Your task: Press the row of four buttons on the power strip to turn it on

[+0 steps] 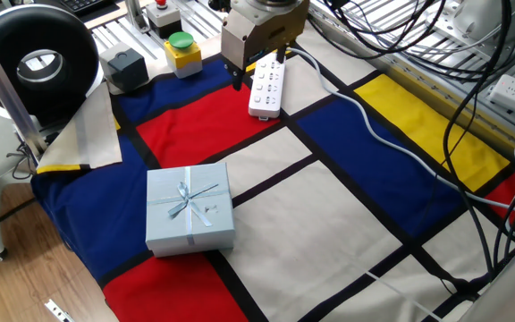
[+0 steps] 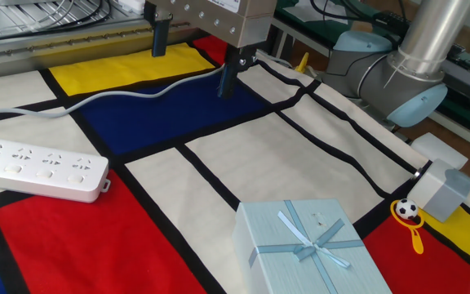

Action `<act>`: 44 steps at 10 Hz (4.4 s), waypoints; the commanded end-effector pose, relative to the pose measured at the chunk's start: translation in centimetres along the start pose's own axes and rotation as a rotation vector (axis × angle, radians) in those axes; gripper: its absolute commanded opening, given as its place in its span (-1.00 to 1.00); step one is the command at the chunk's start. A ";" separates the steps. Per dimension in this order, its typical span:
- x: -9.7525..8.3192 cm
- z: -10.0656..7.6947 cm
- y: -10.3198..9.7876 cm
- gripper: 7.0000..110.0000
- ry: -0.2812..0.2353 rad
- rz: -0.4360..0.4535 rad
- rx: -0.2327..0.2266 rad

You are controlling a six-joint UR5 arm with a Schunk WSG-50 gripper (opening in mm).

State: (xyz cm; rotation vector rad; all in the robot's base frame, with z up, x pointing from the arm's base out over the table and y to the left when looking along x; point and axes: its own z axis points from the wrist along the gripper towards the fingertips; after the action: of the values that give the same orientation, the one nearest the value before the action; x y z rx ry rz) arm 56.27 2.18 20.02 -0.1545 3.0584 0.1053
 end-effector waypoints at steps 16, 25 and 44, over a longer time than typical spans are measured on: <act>0.3 0.7 -1.3 -1.00 0.013 -0.100 0.041; -0.8 0.9 -0.6 -1.00 -0.027 -0.200 0.051; -1.4 0.9 -0.5 -1.00 -0.050 -0.226 0.050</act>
State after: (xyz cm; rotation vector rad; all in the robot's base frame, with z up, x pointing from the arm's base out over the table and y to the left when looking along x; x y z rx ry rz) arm 57.16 1.49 18.99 -0.4240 3.0013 0.0024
